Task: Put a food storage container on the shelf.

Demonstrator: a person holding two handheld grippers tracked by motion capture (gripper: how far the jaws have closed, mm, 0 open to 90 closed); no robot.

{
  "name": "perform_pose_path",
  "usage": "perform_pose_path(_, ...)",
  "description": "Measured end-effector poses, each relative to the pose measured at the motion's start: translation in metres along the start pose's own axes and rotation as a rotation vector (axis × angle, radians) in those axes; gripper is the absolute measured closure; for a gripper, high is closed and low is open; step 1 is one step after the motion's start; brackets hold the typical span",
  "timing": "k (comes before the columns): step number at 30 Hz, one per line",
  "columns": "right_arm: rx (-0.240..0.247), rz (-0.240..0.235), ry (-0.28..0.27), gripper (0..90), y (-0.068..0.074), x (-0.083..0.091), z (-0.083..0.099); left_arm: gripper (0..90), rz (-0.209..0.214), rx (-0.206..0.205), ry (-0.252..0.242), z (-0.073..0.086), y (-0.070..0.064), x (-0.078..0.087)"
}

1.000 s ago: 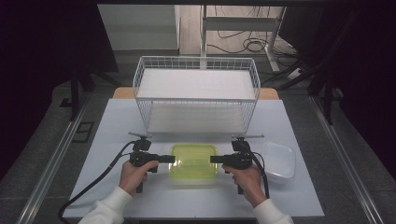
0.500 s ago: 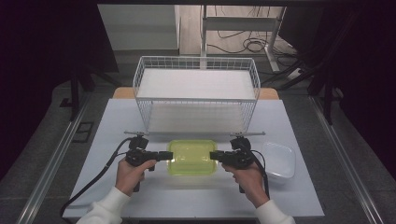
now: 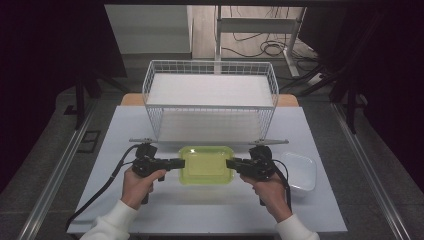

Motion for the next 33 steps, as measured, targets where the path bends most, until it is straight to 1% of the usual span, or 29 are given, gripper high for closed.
perform_pose_path(1,0.000,0.000,0.000,75.1,0.000,0.000,0.000,79.7,0.000,0.000,0.000,0.000,0.000,0.000)
perform_pose_path(2,0.011,-0.001,-0.001,75.1,0.001,0.001,-0.001,79.7,0.001,0.000,-0.003,-0.001,0.000,0.001)
perform_pose_path(5,0.015,-0.005,-0.003,75.2,0.001,0.002,-0.002,79.7,0.002,-0.008,-0.006,-0.001,-0.001,0.001)
perform_pose_path(6,0.021,-0.011,-0.009,75.3,0.002,0.002,-0.002,79.7,-0.002,-0.023,-0.009,-0.003,-0.003,0.002)
perform_pose_path(8,0.029,-0.013,-0.013,75.3,0.002,0.003,-0.003,79.6,-0.005,-0.038,-0.013,-0.005,-0.005,0.004)
perform_pose_path(11,0.038,-0.019,-0.022,75.3,0.002,0.005,-0.005,79.6,-0.003,-0.046,-0.023,-0.009,-0.009,0.005)
perform_pose_path(13,0.044,-0.024,-0.028,75.3,0.003,0.006,-0.007,79.5,-0.004,-0.058,-0.023,-0.010,-0.010,0.007)
perform_pose_path(15,0.046,-0.022,-0.029,75.3,0.003,0.006,-0.007,79.6,-0.007,-0.061,-0.023,-0.010,-0.010,0.007)
perform_pose_path(16,0.062,-0.018,-0.032,75.3,0.005,0.007,-0.009,79.6,-0.008,-0.059,-0.026,-0.011,-0.011,0.007)
perform_pose_path(19,0.065,-0.021,-0.034,75.4,0.005,0.008,-0.010,79.7,-0.004,-0.063,-0.026,-0.012,-0.011,0.008)
perform_pose_path(21,0.075,-0.026,-0.040,75.3,0.007,0.010,-0.013,79.7,-0.006,-0.067,-0.027,-0.014,-0.012,0.009)
perform_pose_path(22,0.080,-0.026,-0.042,75.3,0.007,0.010,-0.014,79.6,-0.006,-0.080,-0.029,-0.017,-0.013,0.009)
perform_pose_path(23,0.080,-0.026,-0.042,75.3,0.007,0.010,-0.014,79.6,-0.006,-0.080,-0.029,-0.017,-0.013,0.009)
perform_pose_path(24,0.081,-0.029,-0.043,75.4,0.006,0.011,-0.015,79.6,-0.004,-0.093,-0.030,-0.019,-0.015,0.010)
perform_pose_path(27,0.085,-0.031,-0.045,75.2,0.006,0.011,-0.016,79.5,0.001,-0.100,-0.032,-0.023,-0.016,0.011)
perform_pose_path(29,0.088,-0.027,-0.048,75.3,0.006,0.011,-0.018,79.4,0.006,-0.092,-0.039,-0.027,-0.016,0.011)
perform_pose_path(31,0.089,-0.028,-0.057,75.2,0.006,0.013,-0.022,79.4,0.009,-0.095,-0.040,-0.029,-0.017,0.011)
perform_pose_path(32,0.094,-0.028,-0.065,75.2,0.006,0.014,-0.025,79.4,0.013,-0.102,-0.045,-0.034,-0.018,0.011)
perform_pose_path(33,0.094,-0.028,-0.065,75.2,0.006,0.014,-0.025,79.4,0.013,-0.102,-0.045,-0.034,-0.018,0.011)
Point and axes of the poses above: each handheld gripper's, and its own axes: x roughly backward along the jaws, z roughly out of its underside, y roughly to its left, the point moved 6 cm from there along -x, roughly forward along the jaws, and after that the axes turned 10 degrees about -y, right-handed, at the moved point
